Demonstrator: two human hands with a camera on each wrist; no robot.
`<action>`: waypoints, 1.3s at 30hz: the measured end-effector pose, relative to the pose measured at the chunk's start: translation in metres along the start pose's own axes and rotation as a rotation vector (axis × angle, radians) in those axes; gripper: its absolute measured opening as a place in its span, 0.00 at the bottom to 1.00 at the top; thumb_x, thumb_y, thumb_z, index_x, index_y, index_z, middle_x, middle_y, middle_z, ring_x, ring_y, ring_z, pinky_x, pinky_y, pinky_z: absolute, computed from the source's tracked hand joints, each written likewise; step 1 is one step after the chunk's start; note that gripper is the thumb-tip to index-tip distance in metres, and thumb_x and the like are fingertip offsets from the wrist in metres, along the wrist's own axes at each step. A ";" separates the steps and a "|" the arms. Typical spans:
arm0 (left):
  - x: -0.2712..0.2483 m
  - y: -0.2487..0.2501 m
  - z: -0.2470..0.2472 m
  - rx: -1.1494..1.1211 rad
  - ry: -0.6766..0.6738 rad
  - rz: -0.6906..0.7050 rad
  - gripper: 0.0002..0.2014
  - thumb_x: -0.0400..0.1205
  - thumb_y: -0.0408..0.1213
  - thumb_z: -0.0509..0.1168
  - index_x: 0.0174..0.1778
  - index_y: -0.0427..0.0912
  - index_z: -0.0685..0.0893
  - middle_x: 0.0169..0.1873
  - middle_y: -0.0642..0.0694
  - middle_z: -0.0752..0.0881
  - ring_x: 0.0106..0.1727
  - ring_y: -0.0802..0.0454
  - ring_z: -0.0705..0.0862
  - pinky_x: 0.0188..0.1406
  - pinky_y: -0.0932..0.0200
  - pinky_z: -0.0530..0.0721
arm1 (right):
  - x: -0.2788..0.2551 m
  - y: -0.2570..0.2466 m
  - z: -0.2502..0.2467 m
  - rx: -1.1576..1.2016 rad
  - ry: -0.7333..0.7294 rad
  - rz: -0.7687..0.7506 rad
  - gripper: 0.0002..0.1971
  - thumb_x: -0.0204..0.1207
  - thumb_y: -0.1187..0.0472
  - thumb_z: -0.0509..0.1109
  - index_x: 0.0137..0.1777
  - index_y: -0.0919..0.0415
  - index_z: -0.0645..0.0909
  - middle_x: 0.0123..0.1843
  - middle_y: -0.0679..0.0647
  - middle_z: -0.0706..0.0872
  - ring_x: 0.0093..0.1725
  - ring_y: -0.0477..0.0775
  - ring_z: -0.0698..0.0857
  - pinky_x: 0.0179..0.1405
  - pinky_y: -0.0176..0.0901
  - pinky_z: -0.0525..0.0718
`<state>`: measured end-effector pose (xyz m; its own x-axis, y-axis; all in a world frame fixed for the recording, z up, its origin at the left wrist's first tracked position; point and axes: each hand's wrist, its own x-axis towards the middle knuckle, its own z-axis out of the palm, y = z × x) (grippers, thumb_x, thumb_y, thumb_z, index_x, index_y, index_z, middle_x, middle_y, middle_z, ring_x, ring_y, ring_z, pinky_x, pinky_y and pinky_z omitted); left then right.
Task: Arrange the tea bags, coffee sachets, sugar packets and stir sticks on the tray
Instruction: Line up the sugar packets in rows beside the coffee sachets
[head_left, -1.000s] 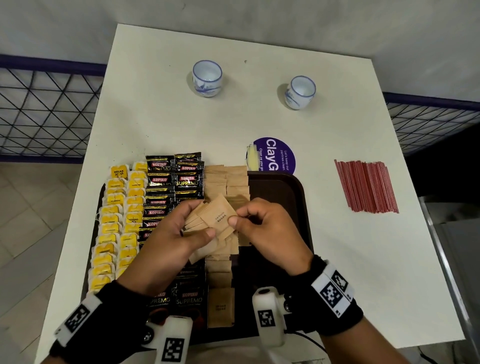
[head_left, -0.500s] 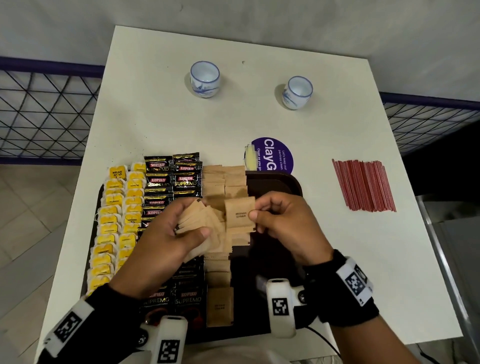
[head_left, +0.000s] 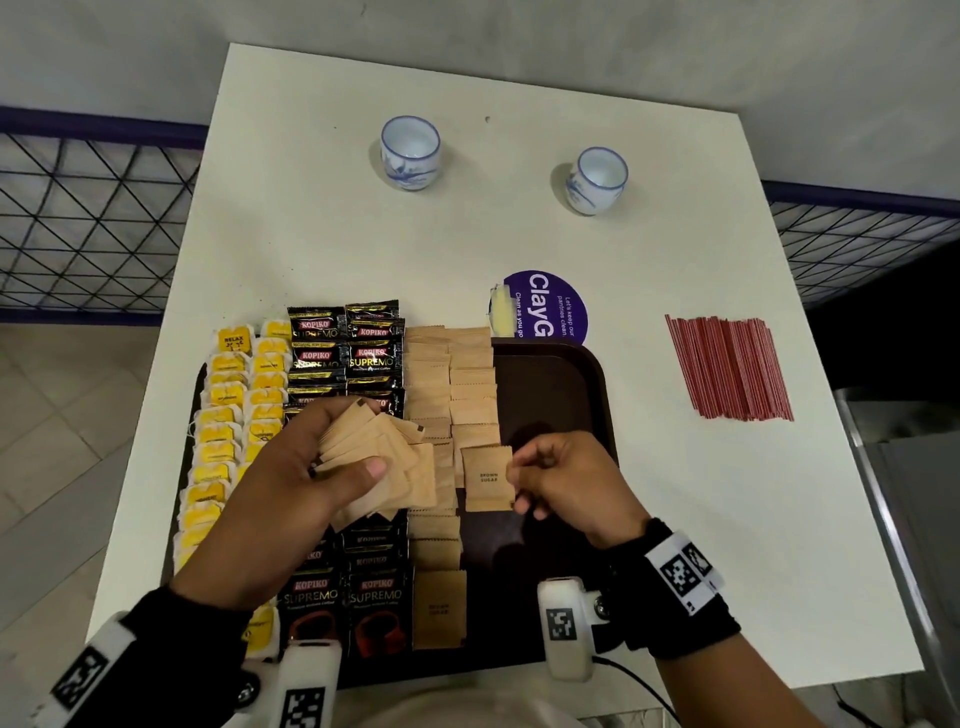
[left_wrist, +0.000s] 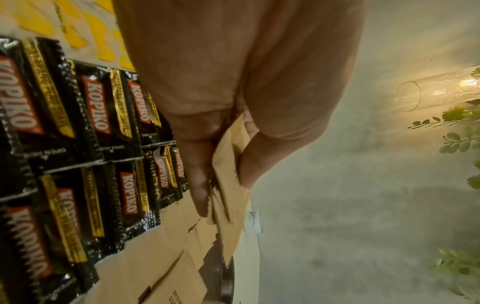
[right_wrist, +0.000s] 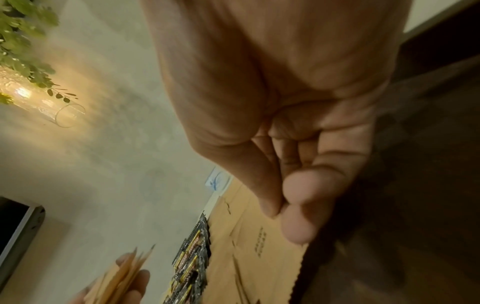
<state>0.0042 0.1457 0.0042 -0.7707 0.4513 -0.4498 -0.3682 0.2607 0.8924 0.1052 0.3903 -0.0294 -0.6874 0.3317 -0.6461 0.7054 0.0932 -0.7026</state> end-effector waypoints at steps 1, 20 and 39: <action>0.000 -0.001 0.000 0.002 0.001 0.000 0.24 0.77 0.32 0.78 0.63 0.63 0.86 0.59 0.52 0.90 0.62 0.47 0.88 0.65 0.35 0.86 | 0.000 0.000 0.002 0.001 -0.001 0.003 0.02 0.77 0.72 0.72 0.45 0.72 0.85 0.30 0.59 0.87 0.26 0.50 0.87 0.22 0.38 0.82; 0.004 0.000 0.004 0.033 0.004 -0.009 0.24 0.79 0.27 0.73 0.65 0.59 0.85 0.57 0.54 0.91 0.60 0.53 0.89 0.62 0.46 0.87 | -0.001 -0.003 0.018 -0.001 0.035 0.078 0.02 0.79 0.68 0.69 0.45 0.64 0.81 0.31 0.64 0.91 0.35 0.64 0.93 0.44 0.61 0.92; 0.015 0.003 0.032 -0.107 -0.034 -0.013 0.12 0.84 0.35 0.70 0.58 0.58 0.87 0.52 0.50 0.92 0.54 0.49 0.91 0.47 0.47 0.92 | -0.038 -0.056 0.019 -0.055 -0.008 -0.451 0.23 0.64 0.51 0.87 0.57 0.48 0.83 0.51 0.47 0.82 0.44 0.45 0.84 0.43 0.37 0.85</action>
<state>0.0079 0.1804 -0.0006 -0.7481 0.4777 -0.4606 -0.4328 0.1750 0.8843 0.0891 0.3540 0.0286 -0.9293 0.2394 -0.2811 0.3429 0.2771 -0.8976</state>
